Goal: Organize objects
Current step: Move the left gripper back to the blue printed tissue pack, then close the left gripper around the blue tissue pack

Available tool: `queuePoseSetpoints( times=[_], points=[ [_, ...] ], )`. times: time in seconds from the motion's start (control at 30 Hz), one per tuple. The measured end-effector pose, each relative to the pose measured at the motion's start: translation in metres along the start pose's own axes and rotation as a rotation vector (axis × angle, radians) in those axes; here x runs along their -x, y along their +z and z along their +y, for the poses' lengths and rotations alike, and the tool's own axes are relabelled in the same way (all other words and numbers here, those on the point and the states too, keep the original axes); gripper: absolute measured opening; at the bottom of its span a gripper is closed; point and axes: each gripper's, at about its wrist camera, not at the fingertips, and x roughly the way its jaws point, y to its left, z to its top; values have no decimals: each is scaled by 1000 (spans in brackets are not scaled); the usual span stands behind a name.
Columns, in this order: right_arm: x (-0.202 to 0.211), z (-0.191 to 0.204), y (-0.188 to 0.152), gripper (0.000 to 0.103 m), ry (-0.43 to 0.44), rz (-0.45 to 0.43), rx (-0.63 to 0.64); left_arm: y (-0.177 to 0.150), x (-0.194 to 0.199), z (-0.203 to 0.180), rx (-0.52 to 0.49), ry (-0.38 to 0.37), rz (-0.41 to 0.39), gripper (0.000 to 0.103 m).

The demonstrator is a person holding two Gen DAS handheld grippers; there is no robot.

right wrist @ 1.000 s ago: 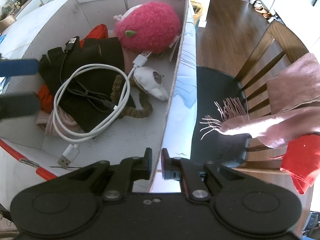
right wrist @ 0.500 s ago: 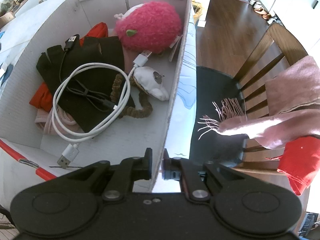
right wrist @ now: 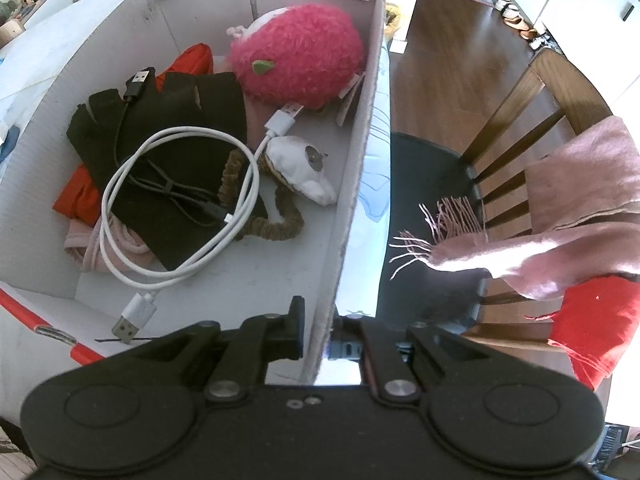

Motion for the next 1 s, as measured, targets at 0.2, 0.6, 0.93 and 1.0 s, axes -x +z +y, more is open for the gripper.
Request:
queuePoseSetpoints(
  times=[0.2, 0.6, 0.93, 1.0],
  points=[
    [0, 4, 1, 8, -18, 3, -8, -5, 16, 47, 41, 102, -24, 103],
    [-1, 7, 3, 8, -37, 15, -39, -10, 27, 137, 18, 281, 38, 103],
    [-4, 11, 2, 8, -55, 23, -65, -23, 0, 197, 25, 328, 170, 103],
    [-5, 12, 1, 8, -58, 27, -69, -25, -6, 205, 34, 341, 184, 103]
  ],
)
